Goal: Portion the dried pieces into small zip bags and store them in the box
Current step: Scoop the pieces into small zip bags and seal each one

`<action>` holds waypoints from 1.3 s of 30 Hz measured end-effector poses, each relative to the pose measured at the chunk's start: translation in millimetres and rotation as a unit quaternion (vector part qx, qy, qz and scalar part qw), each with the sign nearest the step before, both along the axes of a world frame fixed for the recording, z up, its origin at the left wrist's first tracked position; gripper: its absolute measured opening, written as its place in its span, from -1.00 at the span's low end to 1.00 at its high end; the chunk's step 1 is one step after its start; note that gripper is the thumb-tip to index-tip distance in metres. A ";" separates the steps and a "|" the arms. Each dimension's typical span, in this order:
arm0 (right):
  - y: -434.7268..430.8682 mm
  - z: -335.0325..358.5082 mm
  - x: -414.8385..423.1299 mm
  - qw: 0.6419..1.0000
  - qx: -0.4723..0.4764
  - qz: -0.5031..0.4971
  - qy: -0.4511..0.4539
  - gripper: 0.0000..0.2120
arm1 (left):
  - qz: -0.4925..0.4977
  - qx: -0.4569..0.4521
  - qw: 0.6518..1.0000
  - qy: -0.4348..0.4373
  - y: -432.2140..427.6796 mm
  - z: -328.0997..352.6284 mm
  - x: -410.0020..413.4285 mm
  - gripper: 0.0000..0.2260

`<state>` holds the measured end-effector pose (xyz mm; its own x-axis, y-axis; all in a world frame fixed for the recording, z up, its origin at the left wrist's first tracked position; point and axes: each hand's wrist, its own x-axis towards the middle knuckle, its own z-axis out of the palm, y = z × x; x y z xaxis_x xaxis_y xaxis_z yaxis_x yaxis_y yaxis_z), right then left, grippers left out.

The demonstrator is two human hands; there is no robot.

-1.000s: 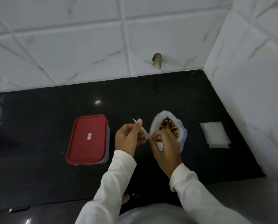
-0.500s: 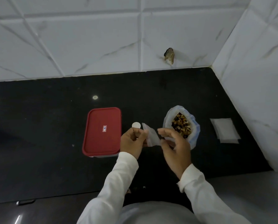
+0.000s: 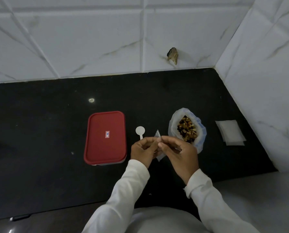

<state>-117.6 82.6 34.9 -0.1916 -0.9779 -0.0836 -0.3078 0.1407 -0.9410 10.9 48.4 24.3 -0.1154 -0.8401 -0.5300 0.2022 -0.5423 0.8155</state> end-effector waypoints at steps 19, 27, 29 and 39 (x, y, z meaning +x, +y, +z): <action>-20.9 1.5 -22.0 0.999 0.019 0.041 0.004 -0.82 | -0.008 -0.048 0.991 -0.121 -17.9 -5.0 -16.2 -0.94; -25.0 2.0 -28.9 0.997 0.025 0.049 0.051 -0.78 | -0.025 -0.065 0.989 -0.129 -18.6 -3.3 -20.3 -0.93; -26.1 3.6 -29.5 0.997 0.027 0.045 0.058 -0.76 | -0.028 -0.070 0.988 -0.137 -18.2 -2.7 -21.7 -0.95; -32.5 8.4 -30.7 0.993 -0.008 0.003 0.115 -0.72 | -0.086 -0.118 0.942 -0.302 -27.1 11.9 -25.2 -0.95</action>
<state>-148.3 50.1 43.3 -0.1972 -0.9801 -0.0227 -0.5164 0.1235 -0.8474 -14.3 21.4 36.2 0.0020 -0.9393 -0.3430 -0.4112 -0.3134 0.8560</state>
